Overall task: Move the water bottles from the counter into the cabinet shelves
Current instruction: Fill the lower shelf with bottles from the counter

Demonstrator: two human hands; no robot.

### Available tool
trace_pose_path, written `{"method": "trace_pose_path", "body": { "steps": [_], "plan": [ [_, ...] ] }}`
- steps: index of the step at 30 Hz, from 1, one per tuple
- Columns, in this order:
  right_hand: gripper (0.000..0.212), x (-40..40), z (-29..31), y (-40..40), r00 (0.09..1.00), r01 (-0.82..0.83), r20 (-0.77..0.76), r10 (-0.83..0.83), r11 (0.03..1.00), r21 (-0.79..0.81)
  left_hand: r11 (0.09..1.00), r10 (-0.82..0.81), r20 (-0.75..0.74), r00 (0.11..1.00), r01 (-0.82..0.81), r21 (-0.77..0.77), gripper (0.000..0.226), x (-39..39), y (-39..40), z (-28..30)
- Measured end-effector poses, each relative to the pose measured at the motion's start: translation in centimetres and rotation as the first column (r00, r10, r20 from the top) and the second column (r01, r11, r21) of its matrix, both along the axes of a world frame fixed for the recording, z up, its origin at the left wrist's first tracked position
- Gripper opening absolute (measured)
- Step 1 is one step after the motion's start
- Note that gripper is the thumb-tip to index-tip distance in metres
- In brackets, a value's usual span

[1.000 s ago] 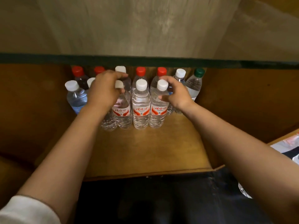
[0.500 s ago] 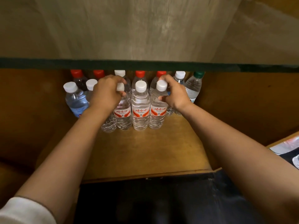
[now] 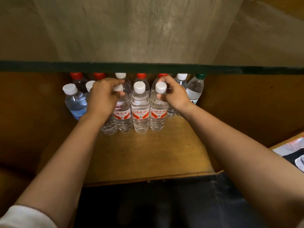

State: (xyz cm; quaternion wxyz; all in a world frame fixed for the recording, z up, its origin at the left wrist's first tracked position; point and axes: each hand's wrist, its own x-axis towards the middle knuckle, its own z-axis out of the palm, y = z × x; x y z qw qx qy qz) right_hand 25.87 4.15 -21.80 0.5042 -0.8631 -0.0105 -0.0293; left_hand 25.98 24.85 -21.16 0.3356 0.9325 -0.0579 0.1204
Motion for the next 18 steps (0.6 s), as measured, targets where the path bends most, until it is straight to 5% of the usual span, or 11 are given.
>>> {"method": "trace_pose_path", "body": {
  "steps": [9,18],
  "plan": [
    [0.038,0.4,-0.1,-0.5,1.000,-0.029,-0.009,0.029,0.999,-0.031,0.979,-0.180,-0.042,0.983,0.184,0.089,0.054,0.4,-2.8,1.1],
    [0.053,0.3,-1.2,-0.4,0.999,0.039,-0.015,-0.040,0.998,-0.048,0.974,-0.078,0.128,0.989,0.048,0.222,0.029,0.6,-4.6,-0.3]
  ]
}}
